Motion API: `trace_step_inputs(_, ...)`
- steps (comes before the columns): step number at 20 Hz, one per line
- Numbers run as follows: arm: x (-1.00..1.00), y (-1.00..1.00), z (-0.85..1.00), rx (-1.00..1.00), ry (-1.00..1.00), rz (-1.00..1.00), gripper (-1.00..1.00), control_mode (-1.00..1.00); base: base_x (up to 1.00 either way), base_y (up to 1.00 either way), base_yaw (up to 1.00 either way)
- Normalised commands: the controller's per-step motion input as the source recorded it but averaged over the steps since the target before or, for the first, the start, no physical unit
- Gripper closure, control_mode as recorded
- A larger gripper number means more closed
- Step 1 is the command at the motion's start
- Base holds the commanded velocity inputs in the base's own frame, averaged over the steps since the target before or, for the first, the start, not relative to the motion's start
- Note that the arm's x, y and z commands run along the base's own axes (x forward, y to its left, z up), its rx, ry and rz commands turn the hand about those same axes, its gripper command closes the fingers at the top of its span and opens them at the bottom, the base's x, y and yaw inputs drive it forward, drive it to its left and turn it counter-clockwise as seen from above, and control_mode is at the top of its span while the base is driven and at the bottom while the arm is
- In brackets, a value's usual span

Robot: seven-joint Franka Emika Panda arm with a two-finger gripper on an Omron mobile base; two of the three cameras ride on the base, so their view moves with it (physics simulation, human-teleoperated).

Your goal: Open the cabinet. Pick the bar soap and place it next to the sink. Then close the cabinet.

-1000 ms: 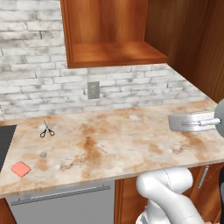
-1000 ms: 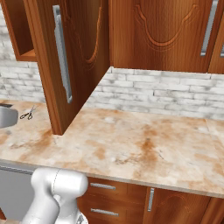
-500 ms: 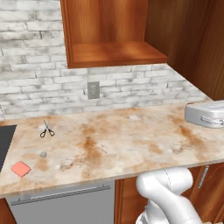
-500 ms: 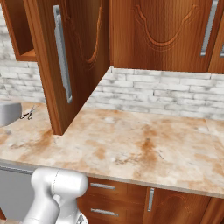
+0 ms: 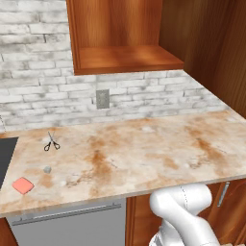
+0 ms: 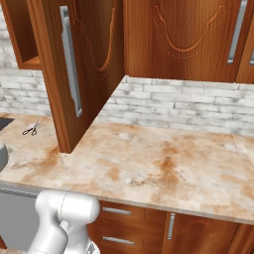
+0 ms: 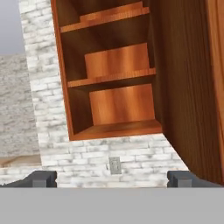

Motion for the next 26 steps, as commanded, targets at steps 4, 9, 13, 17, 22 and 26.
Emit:
trace_step_inputs(4,-0.10,-0.08,0.17,0.00,-0.09,-0.05,-1.00,-1.00,0.00,0.00,0.00)
trace_step_inputs(9,0.03,-0.53,0.00,0.00,-0.11,-0.04,-1.00,-1.00,0.00,0.00,0.00)
trace_step_inputs(13,0.00,-0.58,0.00,0.00,-0.16,-0.02,-1.00,-1.00,0.00,0.00,0.00)
trace_step_inputs(17,0.11,-0.36,-0.02,0.00,-0.04,0.00,-1.00,-1.00,0.00,0.00,0.00)
trace_step_inputs(22,0.26,-0.34,-0.01,0.01,-0.07,0.01,-1.00,-1.00,0.00,0.00,0.00)
trace_step_inputs(26,0.55,-0.45,0.00,0.06,0.00,0.19,-1.00,-1.00,0.00,0.00,0.00)
